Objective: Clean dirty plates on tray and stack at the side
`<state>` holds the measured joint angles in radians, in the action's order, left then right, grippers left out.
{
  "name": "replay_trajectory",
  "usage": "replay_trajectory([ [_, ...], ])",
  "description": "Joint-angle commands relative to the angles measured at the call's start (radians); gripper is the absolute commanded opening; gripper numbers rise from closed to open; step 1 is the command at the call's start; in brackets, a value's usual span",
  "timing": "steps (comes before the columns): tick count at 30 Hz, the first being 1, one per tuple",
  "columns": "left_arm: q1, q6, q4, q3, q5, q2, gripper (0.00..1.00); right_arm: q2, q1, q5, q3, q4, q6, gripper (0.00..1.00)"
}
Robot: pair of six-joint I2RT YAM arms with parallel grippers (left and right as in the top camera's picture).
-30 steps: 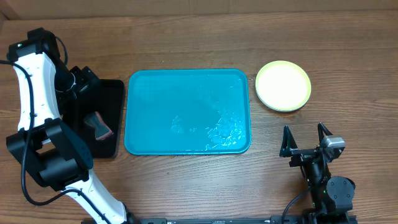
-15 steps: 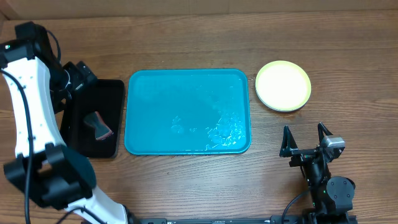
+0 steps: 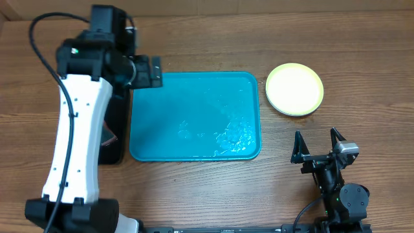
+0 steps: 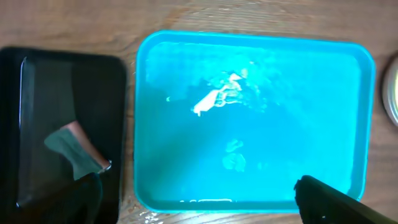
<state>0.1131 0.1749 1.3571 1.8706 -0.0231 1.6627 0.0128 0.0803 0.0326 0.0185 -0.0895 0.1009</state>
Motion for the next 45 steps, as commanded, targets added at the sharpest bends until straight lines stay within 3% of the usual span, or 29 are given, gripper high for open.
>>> replay_trajectory([
  [1, 0.021, -0.046, -0.003, -0.009, 0.031, -0.076, 1.00, -0.010, 0.003, -0.013, -0.011, 0.006, 0.004, 1.00],
  [9, -0.016, -0.045, -0.080, -0.198, 0.052, -0.280, 1.00, -0.010, 0.003, -0.013, -0.011, 0.006, 0.004, 1.00],
  [22, -0.110, -0.048, -0.661, -0.965, 0.048, -0.888, 1.00, -0.010, 0.003, -0.013, -0.011, 0.006, 0.004, 1.00],
  [30, -0.164, -0.050, -0.729, -1.258, 0.095, -1.246, 1.00, -0.010, 0.003, -0.013, -0.011, 0.006, 0.004, 1.00],
  [45, -0.177, -0.054, -1.239, -1.688, 0.092, -1.541, 1.00, -0.010, 0.003, -0.013, -0.011, 0.006, 0.004, 1.00],
])
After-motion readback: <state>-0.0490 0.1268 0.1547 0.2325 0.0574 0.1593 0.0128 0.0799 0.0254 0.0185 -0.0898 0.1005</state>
